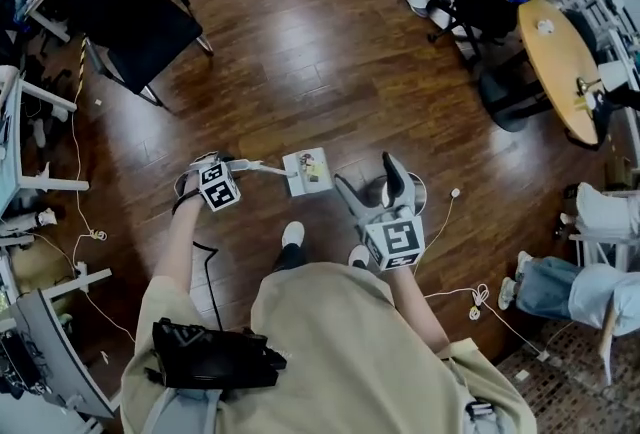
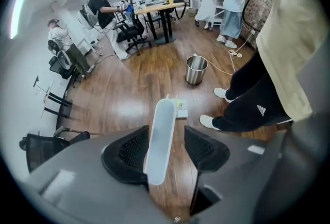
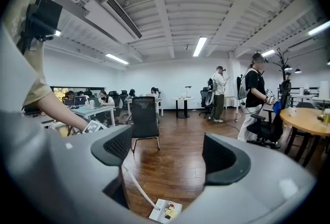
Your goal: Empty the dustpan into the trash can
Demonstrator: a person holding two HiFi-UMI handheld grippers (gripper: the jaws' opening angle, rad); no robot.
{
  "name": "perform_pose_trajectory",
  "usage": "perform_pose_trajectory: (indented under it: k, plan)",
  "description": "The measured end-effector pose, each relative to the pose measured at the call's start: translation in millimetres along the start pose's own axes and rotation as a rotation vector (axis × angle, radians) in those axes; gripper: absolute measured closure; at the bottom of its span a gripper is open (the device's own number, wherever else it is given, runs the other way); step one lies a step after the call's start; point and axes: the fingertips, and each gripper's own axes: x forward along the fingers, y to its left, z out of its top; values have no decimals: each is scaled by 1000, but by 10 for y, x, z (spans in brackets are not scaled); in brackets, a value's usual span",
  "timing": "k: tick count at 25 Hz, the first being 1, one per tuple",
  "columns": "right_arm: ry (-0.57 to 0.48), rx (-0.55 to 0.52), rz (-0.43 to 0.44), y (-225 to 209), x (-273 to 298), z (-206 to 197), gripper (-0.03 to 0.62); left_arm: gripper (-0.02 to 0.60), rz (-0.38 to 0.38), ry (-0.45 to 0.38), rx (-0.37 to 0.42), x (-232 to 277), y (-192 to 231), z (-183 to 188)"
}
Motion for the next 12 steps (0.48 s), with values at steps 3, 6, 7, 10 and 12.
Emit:
perform_pose_trajectory:
  k: [3,6,7,10,12]
  plan:
    - [6,6,-23,-62,-41,-43,175,385,-21,18,2,137,22,-32]
    - [15,13,-40,-87,-68,-66,175,390,-45,36,11,262,16,-67]
    - [19,17,-46,-90,-78,-71,175,391,-51,44,17,302,9,-81]
    - [19,19,-57,-111,-105,-83,175,399,-62,54,28,391,-1,-90]
    - [23,24,-68,-122,-128,-91,175,400,-72,59,40,442,-11,-79]
